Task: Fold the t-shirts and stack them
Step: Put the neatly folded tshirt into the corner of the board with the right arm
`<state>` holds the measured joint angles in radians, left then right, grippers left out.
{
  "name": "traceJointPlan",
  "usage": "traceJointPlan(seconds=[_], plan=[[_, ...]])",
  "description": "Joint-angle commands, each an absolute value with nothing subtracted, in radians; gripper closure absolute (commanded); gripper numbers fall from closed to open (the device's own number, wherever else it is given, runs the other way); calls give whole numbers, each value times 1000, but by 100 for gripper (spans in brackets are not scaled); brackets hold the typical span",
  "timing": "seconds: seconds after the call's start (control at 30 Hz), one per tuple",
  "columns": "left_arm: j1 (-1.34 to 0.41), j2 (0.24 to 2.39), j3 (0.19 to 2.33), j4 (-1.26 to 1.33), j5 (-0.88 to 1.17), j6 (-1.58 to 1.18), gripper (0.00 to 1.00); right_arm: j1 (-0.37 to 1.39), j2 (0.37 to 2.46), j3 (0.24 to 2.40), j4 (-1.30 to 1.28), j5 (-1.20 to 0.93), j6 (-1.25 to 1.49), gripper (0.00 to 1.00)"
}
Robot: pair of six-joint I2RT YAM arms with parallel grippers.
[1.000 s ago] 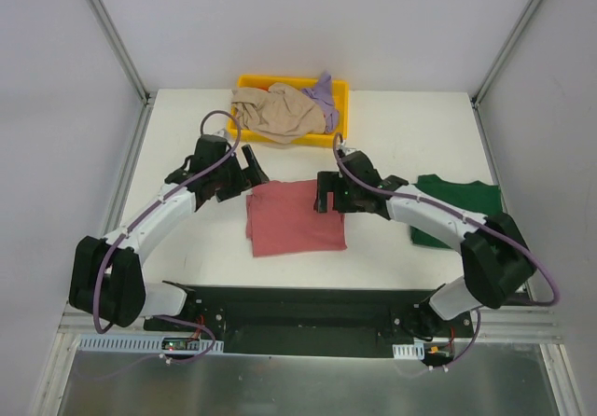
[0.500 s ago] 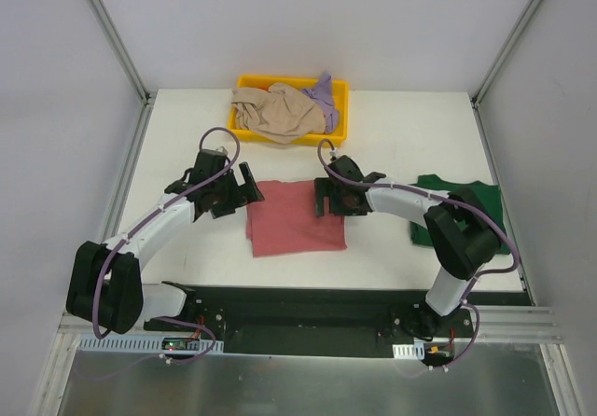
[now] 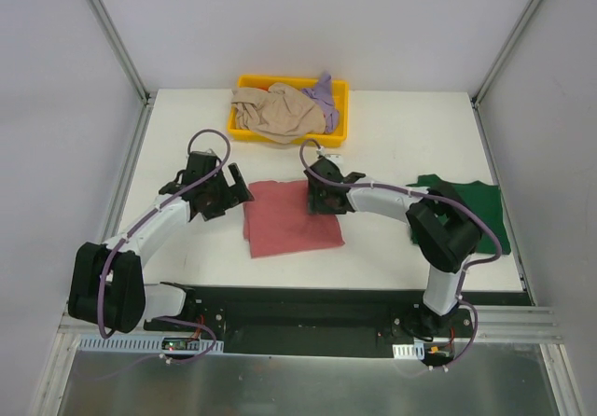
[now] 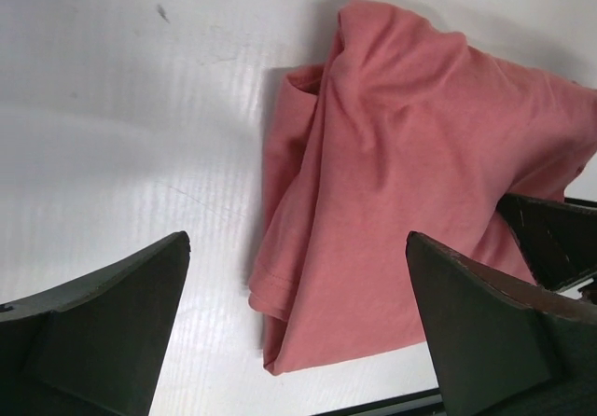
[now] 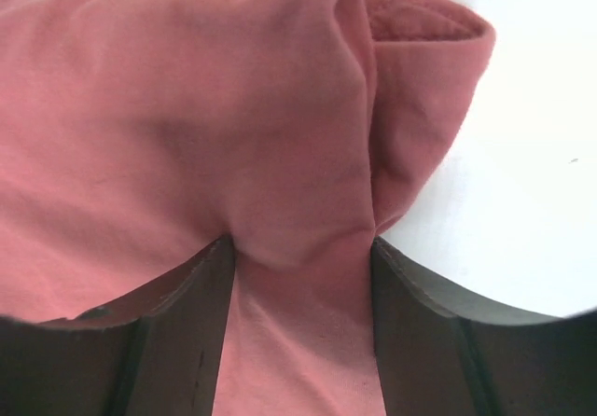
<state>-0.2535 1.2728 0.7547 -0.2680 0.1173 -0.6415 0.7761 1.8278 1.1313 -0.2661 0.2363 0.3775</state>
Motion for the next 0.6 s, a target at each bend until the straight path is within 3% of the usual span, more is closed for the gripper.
traceJointPlan(seconds=[0.0,0.03,0.1,0.3,0.57], plan=[[-216,1235,732,-261,94,-624,1,831,1924,1175,-419,314,451,46],[-216,1230,726,-262,86,-624,1,834,1931,1181,-431,327,462,51],[-215,1220,716,-261,69,-621,1,838,1940,1192,-455,348,469,69],[-213,1193,695,-261,41,-611,1,850,1882,1232,-618,506,399,99],[-213,1189,680,-261,6,-607,1,842,1681,1190,-948,885,328,100]])
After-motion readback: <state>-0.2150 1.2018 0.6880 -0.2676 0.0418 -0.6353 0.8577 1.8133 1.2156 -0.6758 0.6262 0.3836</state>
